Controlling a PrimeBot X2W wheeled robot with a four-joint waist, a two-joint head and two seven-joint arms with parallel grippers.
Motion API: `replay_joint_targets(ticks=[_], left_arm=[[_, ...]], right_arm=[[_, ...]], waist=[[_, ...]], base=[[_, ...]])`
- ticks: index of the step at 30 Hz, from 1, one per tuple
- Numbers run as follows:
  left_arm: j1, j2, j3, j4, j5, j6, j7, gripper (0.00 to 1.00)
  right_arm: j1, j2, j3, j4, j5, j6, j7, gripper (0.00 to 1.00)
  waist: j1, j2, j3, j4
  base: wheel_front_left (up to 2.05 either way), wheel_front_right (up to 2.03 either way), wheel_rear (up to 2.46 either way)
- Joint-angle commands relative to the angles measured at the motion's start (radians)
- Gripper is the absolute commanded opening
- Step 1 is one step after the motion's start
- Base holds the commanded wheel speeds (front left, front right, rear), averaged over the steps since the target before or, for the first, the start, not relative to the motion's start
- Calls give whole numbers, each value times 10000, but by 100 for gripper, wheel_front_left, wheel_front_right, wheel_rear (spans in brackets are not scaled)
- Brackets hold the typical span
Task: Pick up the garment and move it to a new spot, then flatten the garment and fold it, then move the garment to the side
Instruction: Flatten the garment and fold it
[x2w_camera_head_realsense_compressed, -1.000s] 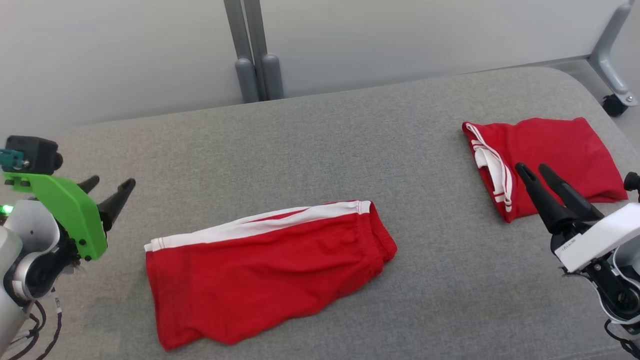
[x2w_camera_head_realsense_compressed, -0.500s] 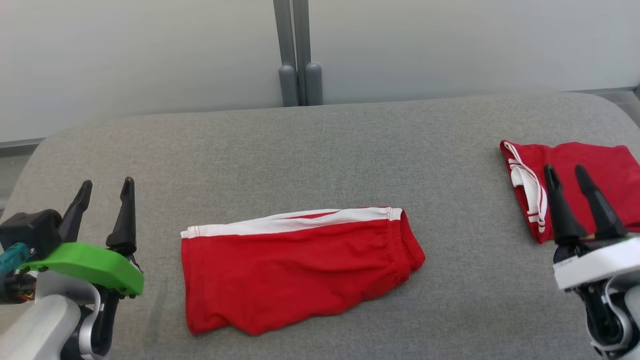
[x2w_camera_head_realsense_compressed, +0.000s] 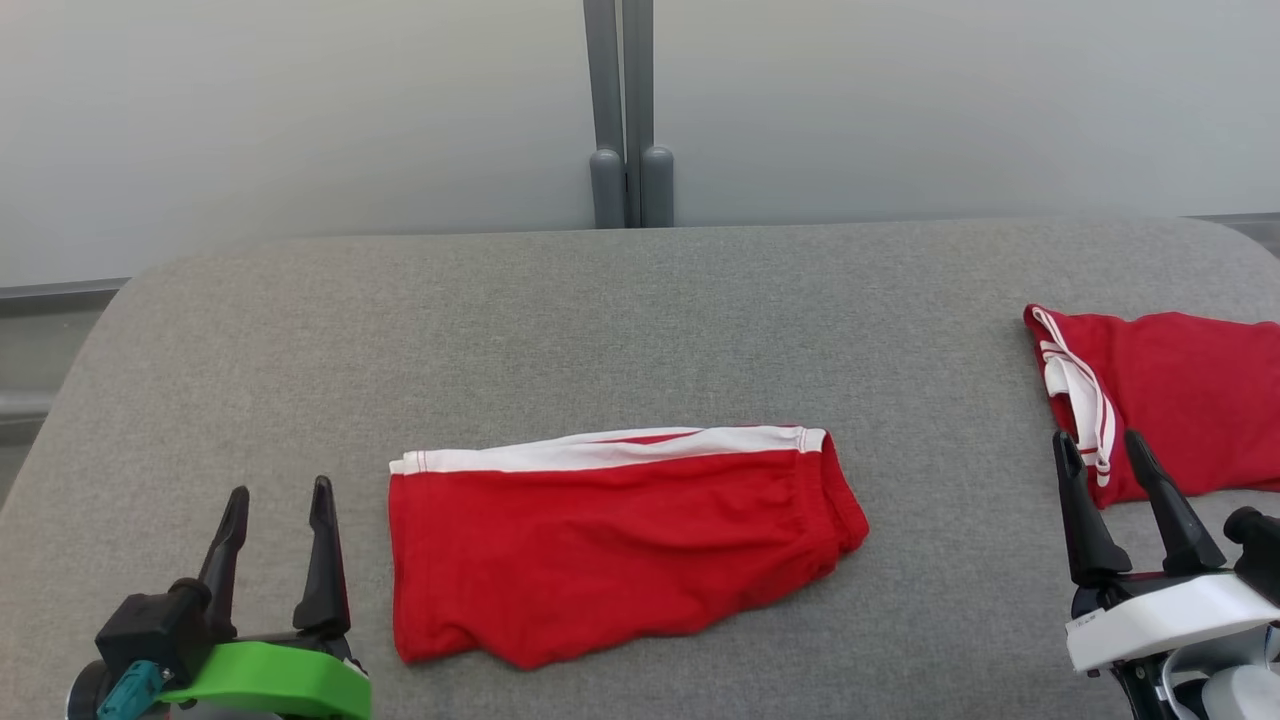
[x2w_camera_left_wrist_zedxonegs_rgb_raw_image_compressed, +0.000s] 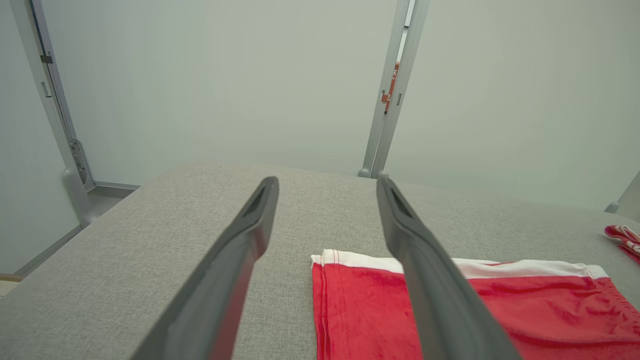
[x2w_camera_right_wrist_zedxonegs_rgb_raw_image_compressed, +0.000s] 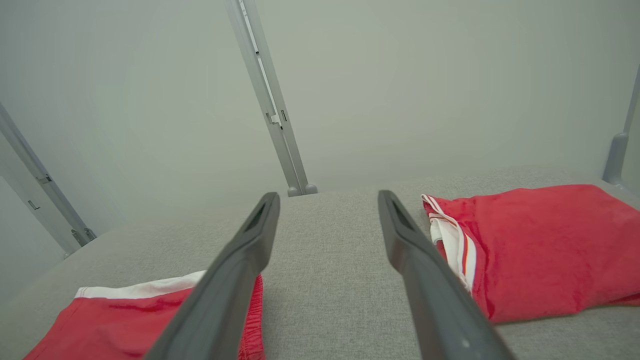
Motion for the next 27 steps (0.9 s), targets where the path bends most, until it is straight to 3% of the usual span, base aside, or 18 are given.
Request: replay_joint_targets(ticks=[1,10,21,27], left_arm=[[145,-192,139,128,215,-259,-26,100],[7,-983,641,673,910,-1161,-27,100],[-463,-1534,553,1431,1394,-1888,-26,100],[-598,-1653,578,1699,1500,-2039,-26,100]], right_arm=[[118,-3,15,32,-116,-2,-22,100],[-392,-174,682,535,-84,-2,607,100],[-2242,347,1932,2252,-206,-2,3687,100],[-2821,534,1681,3511,-403,-2,4814,100]], waist=[[1,0,0,30],[1,0,60,287],[1,0,196,1195],[1,0,394,1701]], base=[[0,0,0],[0,0,0],[0,0,0],[0,0,0]])
